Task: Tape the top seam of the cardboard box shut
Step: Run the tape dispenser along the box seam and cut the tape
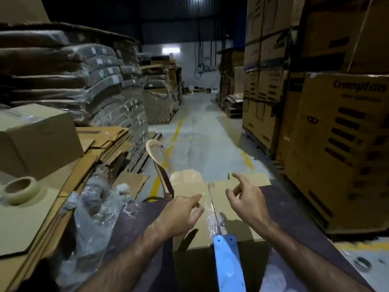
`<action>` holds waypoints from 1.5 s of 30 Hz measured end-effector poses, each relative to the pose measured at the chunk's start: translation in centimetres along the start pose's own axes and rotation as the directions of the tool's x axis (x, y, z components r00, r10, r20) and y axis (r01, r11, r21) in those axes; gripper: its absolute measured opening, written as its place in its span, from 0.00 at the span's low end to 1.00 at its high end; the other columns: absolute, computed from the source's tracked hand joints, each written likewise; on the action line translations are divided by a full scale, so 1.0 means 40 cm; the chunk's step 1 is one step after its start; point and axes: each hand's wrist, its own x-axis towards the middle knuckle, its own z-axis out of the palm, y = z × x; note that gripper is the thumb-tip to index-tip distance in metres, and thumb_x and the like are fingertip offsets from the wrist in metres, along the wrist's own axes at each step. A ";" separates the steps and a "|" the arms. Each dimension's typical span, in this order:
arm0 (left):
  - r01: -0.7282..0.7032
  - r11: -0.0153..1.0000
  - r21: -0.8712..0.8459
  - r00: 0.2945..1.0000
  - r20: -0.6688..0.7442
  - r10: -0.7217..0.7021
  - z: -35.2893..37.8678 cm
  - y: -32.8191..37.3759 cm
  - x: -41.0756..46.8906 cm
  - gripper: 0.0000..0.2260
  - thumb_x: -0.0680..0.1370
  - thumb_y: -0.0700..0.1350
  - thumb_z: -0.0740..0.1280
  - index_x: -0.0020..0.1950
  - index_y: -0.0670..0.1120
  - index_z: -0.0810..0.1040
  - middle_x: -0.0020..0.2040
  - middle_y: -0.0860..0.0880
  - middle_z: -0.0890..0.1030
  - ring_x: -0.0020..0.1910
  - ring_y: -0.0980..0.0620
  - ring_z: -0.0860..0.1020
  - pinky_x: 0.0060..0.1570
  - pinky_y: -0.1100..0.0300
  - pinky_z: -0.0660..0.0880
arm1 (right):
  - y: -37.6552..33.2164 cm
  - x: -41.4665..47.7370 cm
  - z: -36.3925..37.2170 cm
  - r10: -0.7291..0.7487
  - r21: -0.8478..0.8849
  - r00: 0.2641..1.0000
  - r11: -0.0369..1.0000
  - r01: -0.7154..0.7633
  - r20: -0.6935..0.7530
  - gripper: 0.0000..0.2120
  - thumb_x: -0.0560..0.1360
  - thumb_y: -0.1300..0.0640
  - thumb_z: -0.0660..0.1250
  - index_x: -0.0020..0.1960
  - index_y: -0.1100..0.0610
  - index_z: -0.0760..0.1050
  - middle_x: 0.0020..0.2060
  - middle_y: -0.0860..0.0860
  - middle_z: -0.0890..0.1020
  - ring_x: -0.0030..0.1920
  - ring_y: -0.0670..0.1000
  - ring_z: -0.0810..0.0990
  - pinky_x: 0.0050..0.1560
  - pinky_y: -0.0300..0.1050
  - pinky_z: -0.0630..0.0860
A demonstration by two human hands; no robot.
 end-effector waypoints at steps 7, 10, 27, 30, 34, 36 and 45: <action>-0.136 0.990 -0.049 0.902 0.407 0.144 0.039 0.002 -0.046 0.36 0.73 0.54 0.67 0.77 0.46 0.55 0.76 0.48 0.62 0.74 0.51 0.60 0.73 0.46 0.57 | 0.037 -0.188 -0.022 0.237 0.158 0.971 0.958 -0.240 0.039 0.14 0.75 0.51 0.68 0.59 0.52 0.76 0.30 0.49 0.78 0.32 0.45 0.77 0.34 0.44 0.75; -0.192 0.981 0.040 0.820 0.555 0.138 0.052 0.005 -0.063 0.47 0.70 0.57 0.72 0.78 0.49 0.45 0.79 0.49 0.47 0.77 0.53 0.46 0.74 0.41 0.45 | 0.056 -0.301 -0.011 0.274 0.120 0.962 0.955 -0.272 -0.002 0.15 0.72 0.46 0.69 0.56 0.50 0.77 0.34 0.47 0.80 0.41 0.47 0.78 0.41 0.48 0.75; -0.324 0.925 0.197 0.868 0.450 0.208 0.144 0.008 -0.069 0.43 0.72 0.50 0.72 0.77 0.48 0.47 0.79 0.46 0.47 0.77 0.49 0.45 0.74 0.42 0.46 | 0.034 -0.534 0.168 0.485 0.244 0.874 0.848 -0.471 -0.001 0.42 0.53 0.44 0.81 0.63 0.44 0.66 0.50 0.37 0.77 0.51 0.47 0.76 0.49 0.43 0.73; -0.316 0.925 0.209 0.873 0.446 0.198 0.152 0.004 -0.067 0.44 0.71 0.50 0.73 0.77 0.50 0.47 0.79 0.47 0.48 0.77 0.49 0.47 0.73 0.41 0.51 | 0.055 -0.546 0.187 0.499 0.220 0.866 0.849 -0.481 -0.034 0.41 0.51 0.38 0.78 0.60 0.42 0.65 0.49 0.43 0.78 0.51 0.51 0.76 0.50 0.50 0.77; -0.302 0.921 0.244 0.873 0.460 0.164 0.157 0.009 -0.068 0.46 0.71 0.51 0.73 0.77 0.53 0.43 0.79 0.49 0.47 0.77 0.49 0.46 0.70 0.35 0.53 | 0.083 -0.551 0.195 0.522 0.188 0.853 0.835 -0.516 0.021 0.42 0.49 0.33 0.77 0.57 0.40 0.61 0.49 0.49 0.77 0.52 0.55 0.75 0.51 0.55 0.78; -0.284 0.927 0.244 0.872 0.467 0.144 0.156 0.014 -0.067 0.47 0.71 0.50 0.74 0.77 0.54 0.43 0.79 0.50 0.46 0.77 0.48 0.46 0.70 0.34 0.52 | 0.084 -0.550 0.192 0.515 0.194 0.857 0.840 -0.506 0.005 0.40 0.52 0.42 0.81 0.58 0.41 0.62 0.50 0.49 0.77 0.52 0.55 0.75 0.50 0.56 0.78; -0.235 0.934 0.270 0.873 0.481 0.080 0.149 0.029 -0.070 0.45 0.71 0.49 0.74 0.78 0.54 0.45 0.79 0.51 0.47 0.77 0.49 0.47 0.68 0.33 0.52 | 0.074 -0.562 0.169 0.331 0.118 0.942 0.939 -0.324 -0.048 0.39 0.56 0.53 0.81 0.63 0.56 0.69 0.48 0.51 0.77 0.50 0.54 0.75 0.48 0.53 0.78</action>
